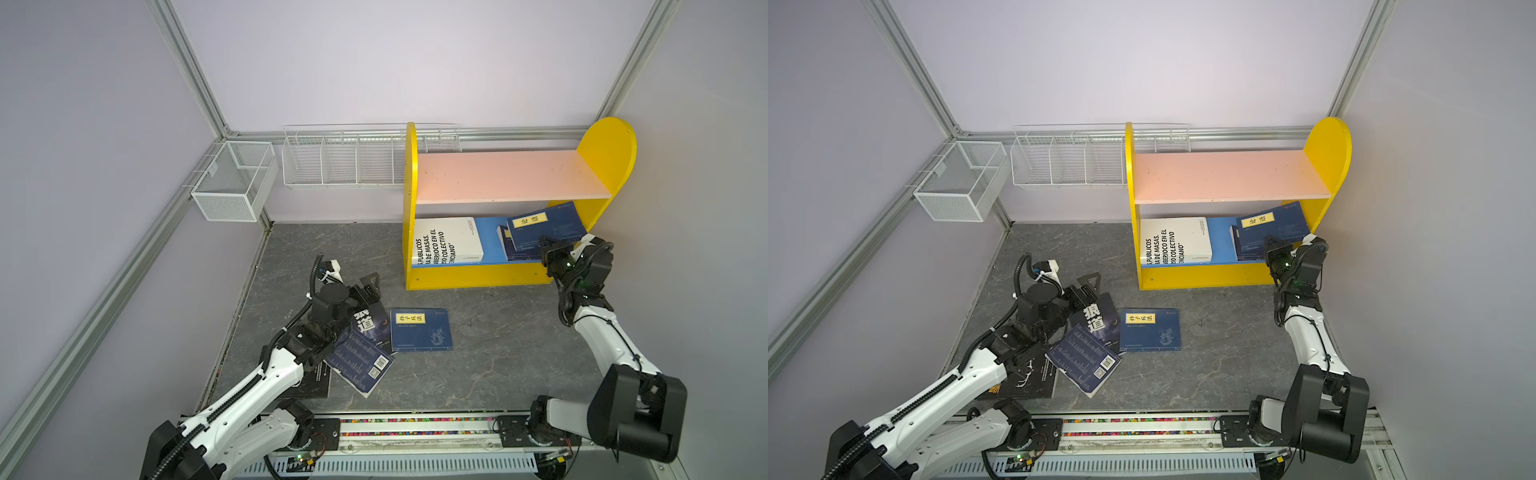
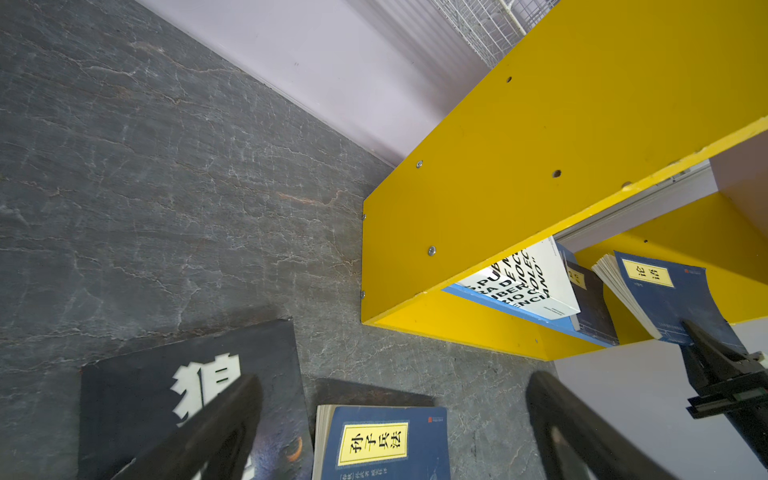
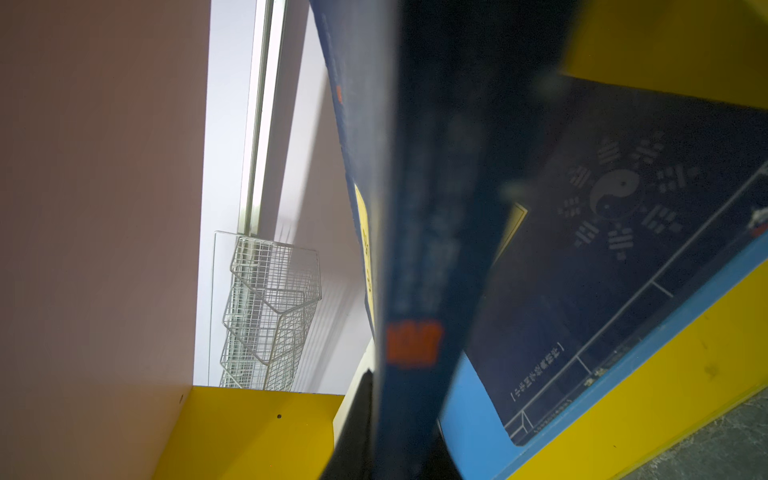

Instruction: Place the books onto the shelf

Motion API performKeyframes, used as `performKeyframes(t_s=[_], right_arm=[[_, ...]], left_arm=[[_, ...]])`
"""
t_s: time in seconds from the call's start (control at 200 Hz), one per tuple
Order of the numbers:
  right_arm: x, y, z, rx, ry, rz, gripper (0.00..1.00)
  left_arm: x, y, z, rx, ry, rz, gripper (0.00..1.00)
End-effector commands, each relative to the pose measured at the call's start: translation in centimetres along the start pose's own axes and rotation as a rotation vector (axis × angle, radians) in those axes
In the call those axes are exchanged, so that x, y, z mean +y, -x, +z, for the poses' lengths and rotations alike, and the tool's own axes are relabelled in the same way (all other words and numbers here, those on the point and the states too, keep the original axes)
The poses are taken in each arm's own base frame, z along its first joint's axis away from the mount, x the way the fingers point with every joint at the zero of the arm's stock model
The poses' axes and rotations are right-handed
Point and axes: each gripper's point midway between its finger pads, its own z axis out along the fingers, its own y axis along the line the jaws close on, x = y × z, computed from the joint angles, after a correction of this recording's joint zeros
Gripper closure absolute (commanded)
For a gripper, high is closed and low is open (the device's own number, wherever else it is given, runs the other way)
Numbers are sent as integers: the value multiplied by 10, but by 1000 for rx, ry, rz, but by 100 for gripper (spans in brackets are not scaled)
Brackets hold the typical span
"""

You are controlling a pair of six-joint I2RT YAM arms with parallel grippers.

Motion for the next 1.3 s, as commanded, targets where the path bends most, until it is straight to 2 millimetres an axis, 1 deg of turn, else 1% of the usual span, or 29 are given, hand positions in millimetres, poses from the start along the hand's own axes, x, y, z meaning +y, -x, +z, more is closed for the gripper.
performKeyframes(t_s=[0.0,0.05,0.06,0.14,0.285,0.42,0.565,0.73,0.875,0.965,1.06,1.11,1.205,1.24,1.295], right_arm=[[30,16,8,-36,110,-5,94],[23,15,14,-30,101,2,94],[31,19,15,-37,117,-3,93],[27,21,26,-29,110,-7,93],[11,18,49,13,78,0,93],[-6,13,60,40,60,35,92],[-23,9,61,44,2,37,92],[-41,9,56,35,-96,23,89],[-55,6,51,41,-175,30,75],[-59,5,50,40,-192,34,66],[-60,6,49,38,-204,34,60],[-59,6,48,36,-209,32,61],[-57,7,45,30,-212,30,65],[-58,8,45,30,-215,32,68],[-57,7,44,28,-217,32,76]], left_arm=[[3,-2,3,1,-2,-14,1],[3,-1,3,0,-5,-15,1],[4,-1,3,0,-5,-16,1],[5,-2,4,1,-4,-21,1],[9,-7,9,17,8,-29,1],[10,-9,12,22,8,-40,1],[10,-9,12,21,7,-44,1],[11,-10,12,24,12,-47,0],[12,-10,12,24,13,-52,0],[13,-12,12,27,13,-55,0],[13,-11,11,26,10,-59,0],[13,-12,11,26,12,-60,0],[14,-13,11,28,12,-65,1],[14,-13,11,28,11,-66,0],[15,-14,11,29,11,-69,0]])
